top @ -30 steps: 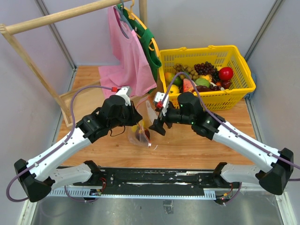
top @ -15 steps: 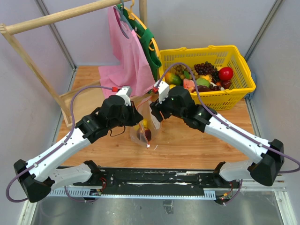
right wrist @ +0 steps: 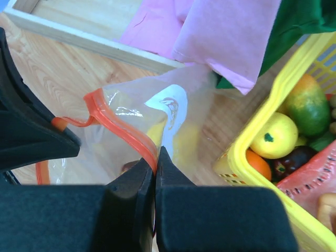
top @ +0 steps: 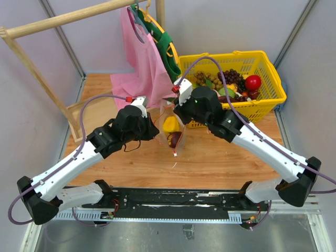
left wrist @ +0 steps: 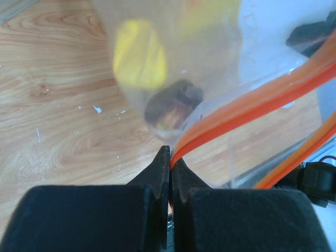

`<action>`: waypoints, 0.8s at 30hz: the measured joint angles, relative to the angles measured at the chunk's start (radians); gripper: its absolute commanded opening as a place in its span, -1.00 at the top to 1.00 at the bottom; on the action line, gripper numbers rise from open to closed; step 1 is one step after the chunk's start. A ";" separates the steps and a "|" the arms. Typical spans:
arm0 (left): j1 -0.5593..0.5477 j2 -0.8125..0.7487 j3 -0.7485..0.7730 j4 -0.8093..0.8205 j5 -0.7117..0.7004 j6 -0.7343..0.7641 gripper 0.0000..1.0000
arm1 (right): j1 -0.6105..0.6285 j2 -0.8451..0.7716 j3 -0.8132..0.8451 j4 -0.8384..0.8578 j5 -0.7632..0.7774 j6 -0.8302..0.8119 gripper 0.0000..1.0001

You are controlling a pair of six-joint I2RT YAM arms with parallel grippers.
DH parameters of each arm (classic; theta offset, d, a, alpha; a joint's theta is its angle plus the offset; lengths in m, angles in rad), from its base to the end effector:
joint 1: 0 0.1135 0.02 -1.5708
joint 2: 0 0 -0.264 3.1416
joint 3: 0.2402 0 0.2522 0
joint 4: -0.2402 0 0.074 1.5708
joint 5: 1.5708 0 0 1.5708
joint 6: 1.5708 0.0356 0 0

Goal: Place the food in the zip-top bag and seal the zipper
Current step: Place the fake fruit in the zipper food storage bag.

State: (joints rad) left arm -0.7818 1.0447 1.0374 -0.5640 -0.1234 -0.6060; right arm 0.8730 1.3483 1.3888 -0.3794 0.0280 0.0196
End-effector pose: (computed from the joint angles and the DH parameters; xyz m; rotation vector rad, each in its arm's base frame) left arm 0.1626 -0.1553 0.3409 0.1200 2.2118 -0.6679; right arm 0.1983 0.2349 0.4044 -0.7901 1.7847 0.5716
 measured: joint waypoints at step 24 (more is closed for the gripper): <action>0.000 -0.006 0.039 -0.090 -0.121 -0.039 0.99 | -0.011 -0.001 0.031 -0.107 0.113 -0.092 -0.32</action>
State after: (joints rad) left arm -0.7818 1.0389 1.0763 -0.6540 -0.2443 -0.6445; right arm 0.8616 1.3476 1.4200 -0.4862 0.1413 -0.0727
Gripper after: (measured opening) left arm 0.011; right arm 0.606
